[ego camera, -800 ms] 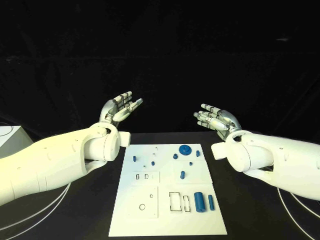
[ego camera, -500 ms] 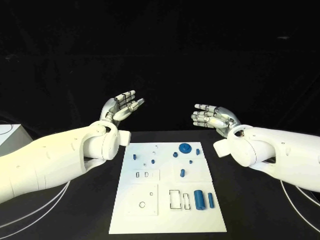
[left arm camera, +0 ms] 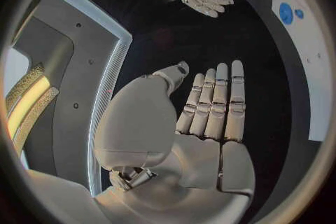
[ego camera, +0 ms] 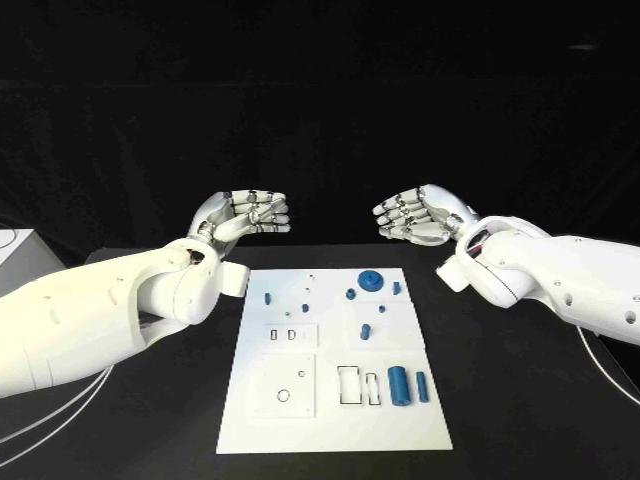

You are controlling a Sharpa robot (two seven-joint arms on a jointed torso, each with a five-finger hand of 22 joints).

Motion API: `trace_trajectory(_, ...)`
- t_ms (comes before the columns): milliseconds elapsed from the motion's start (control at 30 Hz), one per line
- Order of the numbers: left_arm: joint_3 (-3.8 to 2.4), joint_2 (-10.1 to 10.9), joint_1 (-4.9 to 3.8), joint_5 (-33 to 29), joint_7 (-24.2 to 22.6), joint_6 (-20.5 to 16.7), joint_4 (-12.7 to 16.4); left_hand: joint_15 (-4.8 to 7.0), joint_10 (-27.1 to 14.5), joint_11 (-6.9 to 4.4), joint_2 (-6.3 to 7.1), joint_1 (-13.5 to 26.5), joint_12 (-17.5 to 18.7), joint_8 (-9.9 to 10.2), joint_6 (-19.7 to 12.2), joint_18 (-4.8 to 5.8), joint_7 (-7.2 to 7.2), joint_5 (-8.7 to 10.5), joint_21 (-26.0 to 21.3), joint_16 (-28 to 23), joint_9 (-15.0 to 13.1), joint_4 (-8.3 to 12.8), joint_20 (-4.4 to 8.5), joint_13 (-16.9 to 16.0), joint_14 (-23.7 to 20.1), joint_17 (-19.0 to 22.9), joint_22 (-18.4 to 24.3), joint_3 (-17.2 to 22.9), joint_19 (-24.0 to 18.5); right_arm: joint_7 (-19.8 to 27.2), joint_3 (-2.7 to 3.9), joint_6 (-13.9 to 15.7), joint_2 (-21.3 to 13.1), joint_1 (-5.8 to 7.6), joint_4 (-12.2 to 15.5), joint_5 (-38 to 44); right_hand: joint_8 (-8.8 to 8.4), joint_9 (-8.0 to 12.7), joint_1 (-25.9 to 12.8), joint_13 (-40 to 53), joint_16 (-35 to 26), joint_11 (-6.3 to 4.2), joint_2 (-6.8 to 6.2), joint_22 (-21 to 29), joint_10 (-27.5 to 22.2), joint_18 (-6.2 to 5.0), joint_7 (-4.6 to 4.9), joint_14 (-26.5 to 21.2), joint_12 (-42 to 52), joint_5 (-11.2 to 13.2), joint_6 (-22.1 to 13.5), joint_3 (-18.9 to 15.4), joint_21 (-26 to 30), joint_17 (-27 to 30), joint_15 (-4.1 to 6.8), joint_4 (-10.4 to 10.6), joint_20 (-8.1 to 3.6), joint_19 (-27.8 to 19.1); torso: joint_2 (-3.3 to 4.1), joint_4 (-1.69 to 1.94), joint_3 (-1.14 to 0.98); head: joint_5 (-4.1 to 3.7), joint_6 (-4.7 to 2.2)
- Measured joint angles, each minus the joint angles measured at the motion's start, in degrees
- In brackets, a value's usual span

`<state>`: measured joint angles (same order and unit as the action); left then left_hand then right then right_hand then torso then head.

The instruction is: Assemble the parts on the task board

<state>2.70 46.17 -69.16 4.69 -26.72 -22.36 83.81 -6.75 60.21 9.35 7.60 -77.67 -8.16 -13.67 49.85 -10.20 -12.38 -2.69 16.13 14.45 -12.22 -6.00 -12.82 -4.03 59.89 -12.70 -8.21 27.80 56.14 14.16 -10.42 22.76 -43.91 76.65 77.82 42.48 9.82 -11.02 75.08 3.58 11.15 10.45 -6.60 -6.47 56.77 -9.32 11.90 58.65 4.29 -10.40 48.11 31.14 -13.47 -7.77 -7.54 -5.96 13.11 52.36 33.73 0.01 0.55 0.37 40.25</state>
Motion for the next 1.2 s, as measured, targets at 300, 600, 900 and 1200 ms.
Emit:
trace_trajectory(300,0.00,4.68,0.01,-0.19,1.62,3.30,7.91,2.31,5.57,-1.57,1.86,1.02,2.14,-0.13,1.96,0.01,1.03,0.00,7.34,4.97,-0.39,2.70,2.79,0.11,4.91,-6.96,-4.14,3.63,3.68,-6.87,0.02,-1.48,1.04,0.51,-0.12,21.06,0.80,-0.51,1.32,0.28,10.84,-3.65,-0.72,-10.10,11.00,0.00,-1.15,15.35,0.00,0.00,8.37,-2.31,-16.51,-9.21,5.20,-0.20,-5.50,8.52,2.57,0.42,0.43,-0.91,-0.80)
trace_trajectory(600,-0.03,7.34,-0.01,-0.37,2.46,4.19,10.97,2.86,6.98,-1.78,2.58,2.67,4.18,0.18,2.37,0.03,1.04,0.00,16.95,13.60,-0.60,4.19,3.91,-0.03,4.40,-16.49,-10.77,5.11,1.42,-13.23,-0.01,-3.01,2.98,0.44,-0.77,35.57,0.07,-3.02,0.01,0.82,43.18,-6.03,-4.88,-37.41,16.14,0.92,-3.14,25.08,-0.36,0.00,11.92,1.33,-44.40,-37.36,8.07,3.43,-8.33,20.48,4.89,1.19,0.62,-0.85,-2.18)
trace_trajectory(900,-0.23,8.47,-0.02,-0.42,2.82,4.57,12.58,3.15,6.97,-1.78,2.59,3.74,4.18,0.74,2.37,0.02,1.03,0.00,23.67,20.60,-0.79,4.82,3.90,-0.03,3.45,-22.17,-15.49,5.74,-1.03,-16.93,-0.38,-4.85,4.46,-0.03,-0.78,43.00,-0.76,-4.03,-1.55,0.38,56.21,-5.40,-7.36,-49.81,13.33,2.68,-2.74,25.29,-0.67,0.22,10.46,2.54,-53.66,-50.07,7.86,4.64,-7.67,24.81,6.50,1.76,0.76,-1.21,-3.28)
trace_trajectory(1200,-0.56,9.00,-0.06,-0.42,3.02,4.77,13.04,3.25,6.62,-1.68,2.59,3.73,4.18,0.74,2.37,0.02,1.03,0.00,24.59,21.50,-0.79,4.81,3.92,-0.02,3.16,-23.00,-16.32,5.73,-1.59,-19.37,-0.86,-6.23,5.52,-0.47,-0.80,45.94,-1.04,-4.54,-2.61,0.38,59.97,-5.16,-8.87,-51.96,12.69,2.69,-2.75,25.49,-0.67,0.44,10.07,1.57,-55.19,-53.73,7.66,5.91,-7.46,25.63,7.28,1.80,0.90,-1.52,-2.06)
